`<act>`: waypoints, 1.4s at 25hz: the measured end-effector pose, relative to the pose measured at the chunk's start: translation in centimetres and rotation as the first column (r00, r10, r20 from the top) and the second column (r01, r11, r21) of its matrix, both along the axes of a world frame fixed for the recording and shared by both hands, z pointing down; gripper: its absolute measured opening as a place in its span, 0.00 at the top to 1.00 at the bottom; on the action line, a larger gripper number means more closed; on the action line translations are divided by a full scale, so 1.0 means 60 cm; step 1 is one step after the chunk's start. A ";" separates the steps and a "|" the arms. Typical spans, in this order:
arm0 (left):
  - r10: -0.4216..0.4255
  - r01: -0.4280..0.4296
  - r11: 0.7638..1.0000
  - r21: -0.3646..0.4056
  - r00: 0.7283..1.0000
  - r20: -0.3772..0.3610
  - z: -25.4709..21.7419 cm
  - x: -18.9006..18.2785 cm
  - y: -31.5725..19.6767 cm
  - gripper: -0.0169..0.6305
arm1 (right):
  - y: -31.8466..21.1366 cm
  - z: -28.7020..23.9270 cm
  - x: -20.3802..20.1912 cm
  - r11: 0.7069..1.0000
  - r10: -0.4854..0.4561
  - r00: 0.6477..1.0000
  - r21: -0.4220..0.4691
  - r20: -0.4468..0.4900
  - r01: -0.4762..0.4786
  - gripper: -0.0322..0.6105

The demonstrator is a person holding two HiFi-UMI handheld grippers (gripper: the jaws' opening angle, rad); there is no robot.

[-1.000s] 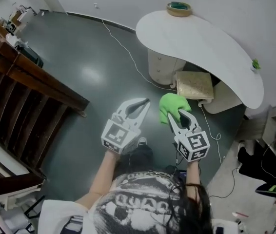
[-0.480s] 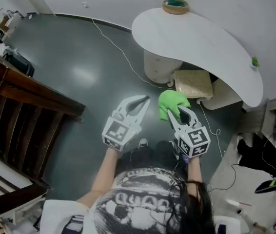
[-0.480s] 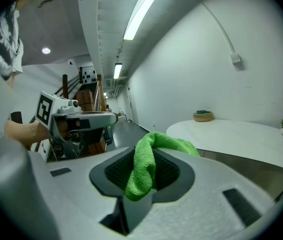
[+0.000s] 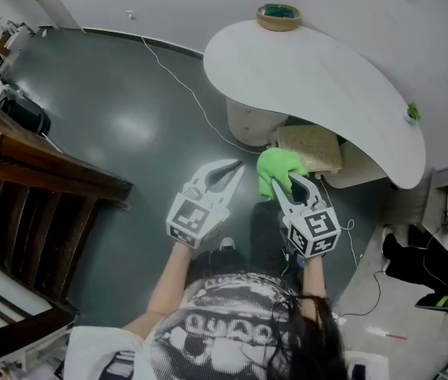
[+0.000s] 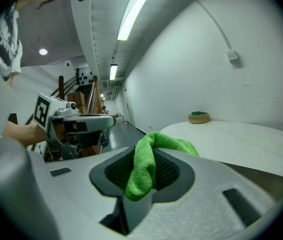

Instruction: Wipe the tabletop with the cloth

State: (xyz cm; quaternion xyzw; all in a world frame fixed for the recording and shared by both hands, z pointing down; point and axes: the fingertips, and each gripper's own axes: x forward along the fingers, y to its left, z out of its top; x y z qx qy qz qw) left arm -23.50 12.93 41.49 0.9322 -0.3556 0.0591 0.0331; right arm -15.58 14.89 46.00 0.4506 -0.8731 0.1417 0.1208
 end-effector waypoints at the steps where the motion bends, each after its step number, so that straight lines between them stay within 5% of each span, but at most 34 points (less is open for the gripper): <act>1: 0.000 0.000 1.000 0.000 1.000 0.004 0.002 0.010 -0.019 0.96 | -0.020 0.002 0.013 1.000 0.004 1.000 0.000 0.001 -0.004 0.80; 18: 0.002 -0.001 1.000 -0.009 1.000 0.028 -0.012 0.291 -0.369 0.96 | -0.371 0.004 0.299 1.000 0.003 1.000 -0.016 -0.008 -0.003 0.80; 35: -0.034 0.037 0.998 -0.043 0.996 0.085 0.014 0.366 -0.502 0.96 | -0.508 0.054 0.374 0.996 -0.033 0.999 -0.078 0.032 0.035 0.80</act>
